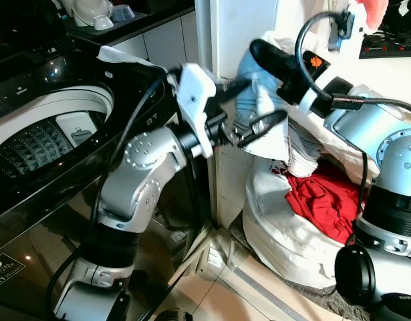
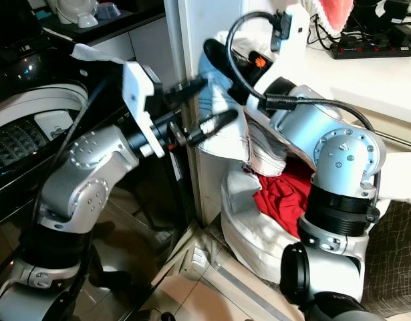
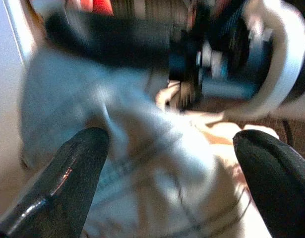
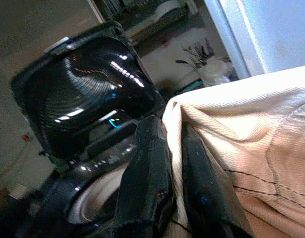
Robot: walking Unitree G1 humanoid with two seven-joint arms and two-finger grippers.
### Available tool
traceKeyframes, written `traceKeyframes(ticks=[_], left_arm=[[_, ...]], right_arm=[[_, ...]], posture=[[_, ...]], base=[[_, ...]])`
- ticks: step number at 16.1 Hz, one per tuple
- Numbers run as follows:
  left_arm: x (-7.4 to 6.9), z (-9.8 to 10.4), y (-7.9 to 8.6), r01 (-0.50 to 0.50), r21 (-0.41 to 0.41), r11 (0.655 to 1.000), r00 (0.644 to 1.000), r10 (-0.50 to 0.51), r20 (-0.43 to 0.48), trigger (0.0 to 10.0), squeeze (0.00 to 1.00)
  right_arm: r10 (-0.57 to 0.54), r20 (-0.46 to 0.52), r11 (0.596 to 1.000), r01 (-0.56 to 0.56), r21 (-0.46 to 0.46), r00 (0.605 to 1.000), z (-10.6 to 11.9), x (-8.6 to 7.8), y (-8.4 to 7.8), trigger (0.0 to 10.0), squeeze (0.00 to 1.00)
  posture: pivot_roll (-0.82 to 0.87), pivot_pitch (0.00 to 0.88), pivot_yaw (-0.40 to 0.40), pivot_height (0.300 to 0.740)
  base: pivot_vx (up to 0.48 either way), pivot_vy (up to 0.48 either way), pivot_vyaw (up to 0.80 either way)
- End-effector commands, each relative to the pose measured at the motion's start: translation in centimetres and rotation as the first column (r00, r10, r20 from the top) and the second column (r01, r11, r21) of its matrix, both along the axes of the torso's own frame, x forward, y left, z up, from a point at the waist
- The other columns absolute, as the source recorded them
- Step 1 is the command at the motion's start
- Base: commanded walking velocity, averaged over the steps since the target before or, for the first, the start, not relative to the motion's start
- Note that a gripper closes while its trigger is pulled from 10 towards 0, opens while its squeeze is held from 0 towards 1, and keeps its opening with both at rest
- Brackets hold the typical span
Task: Clothes washing
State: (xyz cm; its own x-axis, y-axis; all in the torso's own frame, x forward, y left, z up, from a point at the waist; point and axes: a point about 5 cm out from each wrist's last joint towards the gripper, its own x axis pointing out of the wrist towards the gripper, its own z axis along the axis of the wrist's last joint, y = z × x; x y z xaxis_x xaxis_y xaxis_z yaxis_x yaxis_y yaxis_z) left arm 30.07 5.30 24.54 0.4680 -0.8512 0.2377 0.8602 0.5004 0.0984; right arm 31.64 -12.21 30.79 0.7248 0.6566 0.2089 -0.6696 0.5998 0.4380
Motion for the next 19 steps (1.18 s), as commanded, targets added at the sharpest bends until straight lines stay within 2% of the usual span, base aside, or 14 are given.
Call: traceKeyframes(ticks=[1,2,3,4,5,6,7,19], left_arm=[[0.1,-0.7,0.0,-0.019,0.027,0.999,0.999,0.020,-0.034,10.0,0.37],[0.2,-0.9,-0.2,-0.027,0.027,0.999,0.998,0.028,-0.050,10.0,0.12],[0.2,-1.4,-0.5,-0.023,0.021,0.999,0.995,0.025,-0.092,10.0,0.00],[0.3,-1.7,-0.6,-0.038,0.042,0.998,0.994,0.042,-0.098,10.0,0.00],[0.8,-2.3,-0.5,-0.103,0.102,0.989,0.989,0.113,-0.094,10.0,0.00],[1.1,-2.2,-0.4,-0.127,0.093,0.988,0.987,0.135,-0.089,6.3,0.00],[1.2,-1.9,-0.3,-0.132,0.070,0.989,0.986,0.138,-0.092,0.0,0.00],[1.3,-2.1,0.5,-0.141,0.068,0.988,0.983,0.148,-0.109,0.0,0.00]], right_arm=[[0.073,0.080,0.997,-0.074,0.015,0.994,1.9,-1.0,1.2,0.0,0.00],[0.078,0.080,0.997,-0.079,0.013,0.994,1.9,-1.1,1.3,0.0,0.00],[0.085,0.075,0.996,-0.087,0.017,0.993,1.9,-1.2,1.6,0.0,0.00],[0.087,0.075,0.996,-0.088,0.019,0.993,2.0,-1.2,1.6,0.0,0.00],[0.091,0.073,0.995,-0.093,0.024,0.993,2.0,-1.4,1.7,0.0,0.00],[0.091,0.072,0.995,-0.093,0.024,0.993,2.0,-1.5,1.7,0.0,0.00],[0.091,0.070,0.995,-0.093,0.023,0.993,2.0,-1.5,1.7,0.0,0.00],[0.071,0.041,0.997,-0.072,0.007,0.997,1.4,-1.4,1.5,0.0,0.00]], posture=[[0.00,0.000,0.076,0.740],[0.00,0.000,0.076,0.740],[0.00,0.000,0.077,0.740],[0.00,0.000,0.077,0.740],[0.00,0.000,0.081,0.740],[0.00,0.000,0.083,0.740],[0.00,0.000,0.083,0.740],[0.01,0.000,0.076,0.740]], base=[[0.000,0.000,0.00],[0.000,0.000,0.00],[0.000,0.000,0.00],[0.000,0.000,0.00],[0.000,0.000,0.00],[0.000,0.000,0.00],[0.000,0.000,0.00],[0.000,0.000,0.00]])
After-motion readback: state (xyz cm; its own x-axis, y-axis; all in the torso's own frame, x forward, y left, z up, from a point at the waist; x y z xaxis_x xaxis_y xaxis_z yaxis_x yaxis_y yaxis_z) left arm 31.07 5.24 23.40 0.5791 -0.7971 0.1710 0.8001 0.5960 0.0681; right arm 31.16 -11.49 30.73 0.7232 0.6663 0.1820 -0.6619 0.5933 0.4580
